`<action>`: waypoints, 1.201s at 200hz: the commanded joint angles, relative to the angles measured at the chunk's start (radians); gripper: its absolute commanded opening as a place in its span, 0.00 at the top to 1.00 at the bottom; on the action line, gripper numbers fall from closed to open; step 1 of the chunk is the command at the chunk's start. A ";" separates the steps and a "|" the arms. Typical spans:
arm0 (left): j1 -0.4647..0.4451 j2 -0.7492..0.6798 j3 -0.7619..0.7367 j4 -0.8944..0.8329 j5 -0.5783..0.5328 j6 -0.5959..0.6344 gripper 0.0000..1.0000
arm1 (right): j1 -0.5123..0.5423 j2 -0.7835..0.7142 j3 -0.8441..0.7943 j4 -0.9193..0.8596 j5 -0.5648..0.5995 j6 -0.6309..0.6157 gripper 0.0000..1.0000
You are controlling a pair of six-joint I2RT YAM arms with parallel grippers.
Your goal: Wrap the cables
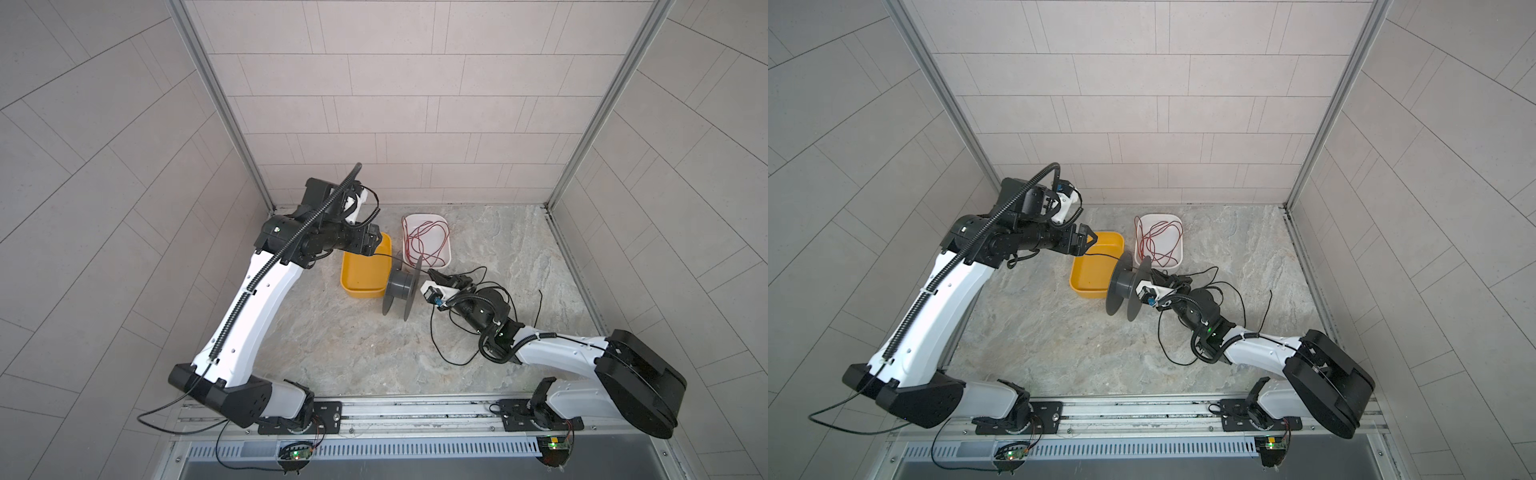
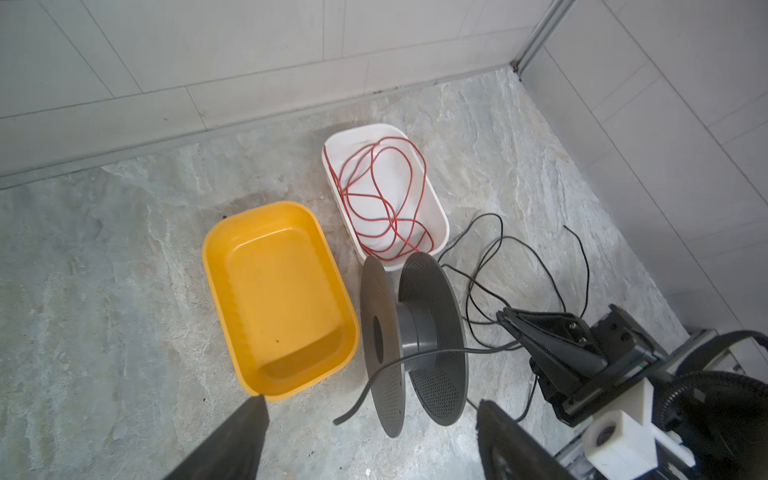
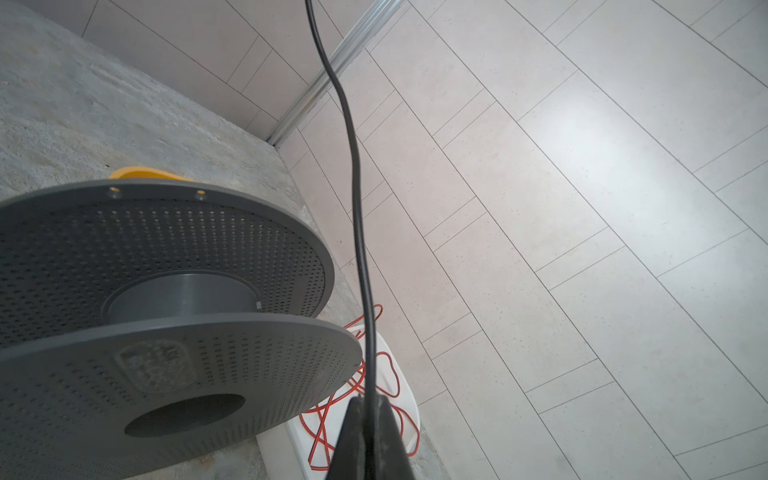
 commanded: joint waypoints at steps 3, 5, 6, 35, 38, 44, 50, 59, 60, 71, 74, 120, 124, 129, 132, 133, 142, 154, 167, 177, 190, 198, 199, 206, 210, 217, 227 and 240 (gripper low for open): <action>0.001 0.027 0.041 -0.062 0.056 0.082 0.16 | 0.008 0.048 -0.010 0.158 -0.035 -0.097 1.00; 0.001 0.033 0.044 -0.066 0.057 0.086 0.16 | 0.009 0.052 -0.009 0.167 -0.039 -0.102 1.00; 0.001 0.035 0.045 -0.068 0.059 0.088 0.16 | 0.009 0.054 -0.009 0.171 -0.040 -0.105 1.00; 0.002 0.092 0.075 -0.121 0.095 0.151 0.17 | 0.006 0.120 0.022 0.256 -0.052 -0.145 1.00; 0.002 0.095 0.074 -0.123 0.094 0.154 0.18 | 0.007 0.126 0.029 0.259 -0.054 -0.147 1.00; 0.003 0.098 0.070 -0.122 0.098 0.157 0.18 | 0.006 0.135 0.041 0.260 -0.058 -0.151 1.00; 0.002 0.100 0.066 -0.118 0.102 0.160 0.19 | 0.005 0.143 0.053 0.260 -0.064 -0.151 1.00; 0.003 0.103 0.062 -0.117 0.110 0.166 0.20 | 0.004 0.153 0.071 0.254 -0.074 -0.156 1.00; 0.003 0.104 0.061 -0.117 0.110 0.166 0.20 | 0.004 0.155 0.073 0.253 -0.075 -0.158 1.00; 0.003 0.107 0.056 -0.122 0.095 0.169 0.21 | 0.004 0.166 0.088 0.265 -0.083 -0.165 1.00; 0.002 0.109 0.055 -0.123 0.092 0.172 0.21 | 0.004 0.168 0.090 0.269 -0.086 -0.165 1.00; 0.002 0.105 0.014 -0.102 0.090 0.197 0.21 | 0.003 0.153 0.124 0.244 -0.127 -0.166 1.00; 0.003 0.104 0.012 -0.101 0.091 0.198 0.21 | 0.003 0.149 0.125 0.240 -0.127 -0.167 1.00; 0.002 0.105 0.009 -0.103 0.093 0.200 0.21 | 0.003 0.147 0.126 0.241 -0.128 -0.169 1.00; 0.003 0.106 0.007 -0.104 0.095 0.200 0.22 | 0.003 0.144 0.126 0.240 -0.129 -0.169 1.00; 0.003 0.106 0.005 -0.103 0.097 0.199 0.22 | 0.003 0.143 0.126 0.240 -0.129 -0.169 1.00; 0.001 0.104 -0.002 -0.101 0.108 0.198 0.23 | 0.000 0.134 0.129 0.230 -0.133 -0.170 1.00; 0.001 0.101 -0.014 -0.094 0.120 0.193 0.25 | -0.004 0.125 0.132 0.222 -0.133 -0.172 1.00; 0.001 0.097 -0.019 -0.094 0.124 0.187 0.27 | -0.010 0.117 0.136 0.219 -0.132 -0.170 1.00; 0.001 0.093 -0.025 -0.097 0.126 0.188 0.28 | -0.014 0.110 0.138 0.213 -0.138 -0.167 1.00; 0.000 0.088 -0.037 -0.098 0.129 0.185 0.30 | -0.018 0.104 0.138 0.213 -0.140 -0.164 1.00; 0.000 0.088 -0.043 -0.098 0.130 0.185 0.32 | -0.020 0.103 0.140 0.213 -0.141 -0.161 1.00; 0.000 0.088 -0.043 -0.098 0.130 0.185 0.33 | -0.020 0.103 0.140 0.214 -0.141 -0.161 1.00; 0.000 0.088 -0.047 -0.098 0.129 0.184 0.33 | -0.021 0.104 0.140 0.217 -0.141 -0.157 1.00; -0.001 0.088 -0.048 -0.098 0.128 0.183 0.34 | -0.022 0.104 0.141 0.220 -0.143 -0.155 1.00; -0.001 0.088 -0.050 -0.098 0.125 0.182 0.34 | -0.023 0.105 0.141 0.225 -0.142 -0.153 1.00; -0.002 0.090 -0.052 -0.098 0.124 0.181 0.33 | -0.023 0.105 0.141 0.226 -0.143 -0.150 1.00; -0.002 0.092 -0.053 -0.095 0.122 0.179 0.21 | -0.024 0.108 0.144 0.217 -0.148 -0.154 1.00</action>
